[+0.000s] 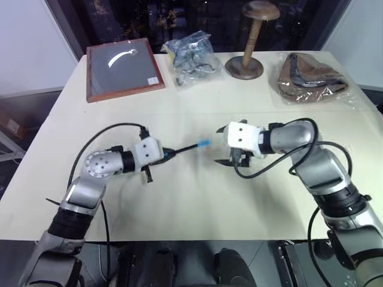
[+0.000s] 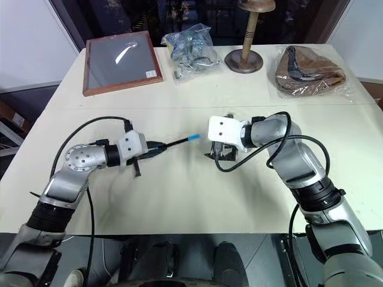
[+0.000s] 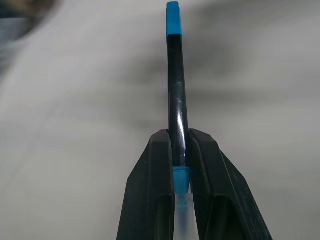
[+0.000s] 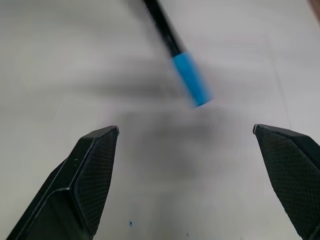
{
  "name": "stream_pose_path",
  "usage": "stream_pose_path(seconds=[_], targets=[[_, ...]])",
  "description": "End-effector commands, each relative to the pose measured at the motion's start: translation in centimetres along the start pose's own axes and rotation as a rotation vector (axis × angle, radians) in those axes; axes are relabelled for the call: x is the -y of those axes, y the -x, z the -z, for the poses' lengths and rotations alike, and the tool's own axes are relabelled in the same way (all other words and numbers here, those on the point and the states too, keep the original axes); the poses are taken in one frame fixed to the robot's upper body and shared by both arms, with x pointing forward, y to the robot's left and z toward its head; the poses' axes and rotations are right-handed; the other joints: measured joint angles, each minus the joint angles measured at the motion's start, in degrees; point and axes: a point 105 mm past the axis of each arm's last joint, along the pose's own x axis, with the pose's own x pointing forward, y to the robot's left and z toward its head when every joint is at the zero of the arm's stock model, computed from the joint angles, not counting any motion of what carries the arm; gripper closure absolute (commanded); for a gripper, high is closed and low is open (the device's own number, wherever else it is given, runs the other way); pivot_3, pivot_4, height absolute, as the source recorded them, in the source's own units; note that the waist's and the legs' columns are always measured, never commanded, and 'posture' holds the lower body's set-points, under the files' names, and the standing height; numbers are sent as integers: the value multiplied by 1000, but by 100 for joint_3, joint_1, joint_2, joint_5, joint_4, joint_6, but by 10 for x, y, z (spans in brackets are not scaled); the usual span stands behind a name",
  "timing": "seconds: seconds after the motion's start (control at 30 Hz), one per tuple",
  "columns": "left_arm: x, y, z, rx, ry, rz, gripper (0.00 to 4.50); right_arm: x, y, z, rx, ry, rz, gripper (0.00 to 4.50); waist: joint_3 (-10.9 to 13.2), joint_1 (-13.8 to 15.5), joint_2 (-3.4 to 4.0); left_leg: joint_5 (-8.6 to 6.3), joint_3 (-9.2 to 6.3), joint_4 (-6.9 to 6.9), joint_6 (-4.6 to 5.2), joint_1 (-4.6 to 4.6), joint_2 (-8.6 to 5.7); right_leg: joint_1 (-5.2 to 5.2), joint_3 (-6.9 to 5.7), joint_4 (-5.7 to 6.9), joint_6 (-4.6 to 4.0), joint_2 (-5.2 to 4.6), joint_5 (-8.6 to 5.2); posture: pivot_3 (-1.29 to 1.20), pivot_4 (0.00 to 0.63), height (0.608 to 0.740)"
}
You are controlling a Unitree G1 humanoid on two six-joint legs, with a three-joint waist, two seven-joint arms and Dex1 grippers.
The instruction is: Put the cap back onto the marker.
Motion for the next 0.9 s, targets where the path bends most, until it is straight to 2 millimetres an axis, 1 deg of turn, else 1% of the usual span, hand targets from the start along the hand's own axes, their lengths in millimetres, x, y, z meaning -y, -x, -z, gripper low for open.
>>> stream_pose_path(seconds=[0.03,0.17,0.33,0.43,0.6,0.8,0.9], targets=[[-14,8,-10,27,152,-160,4500,-1,10,-6,41,-87,78,35,0,0,0,0,0,0,0,0,1,1,0,5,0,1,0,0,150,740],[1,14,1,-42,367,-216,4500,-19,15,2,29,-236,108,35,0,1,0,0,2,0,0,0,1,2,4,12,0,1,0,0,150,740],[20,28,16,-186,509,-296,4500,-36,22,10,-10,-323,127,35,-1,26,-1,0,3,4,0,-1,0,5,8,3,0,1,0,0,150,740],[30,37,21,-287,567,-338,4500,-42,26,14,-32,-349,129,35,0,45,-1,0,3,4,0,0,0,7,9,-11,0,1,0,0,150,740],[32,48,30,-384,666,-463,4500,-48,28,16,-47,-364,130,35,-1,69,-1,0,7,5,0,1,0,11,12,-19,0,1,0,0,150,740],[34,55,33,-402,715,-586,4500,-51,27,14,-47,-365,126,35,-1,137,-2,0,15,5,0,3,0,13,16,-23,0,0,0,0,150,740],[42,55,37,-413,737,-598,4500,-52,27,14,-47,-362,118,35,-1,162,-2,0,17,4,0,4,1,13,18,-23,0,0,0,0,150,740]])
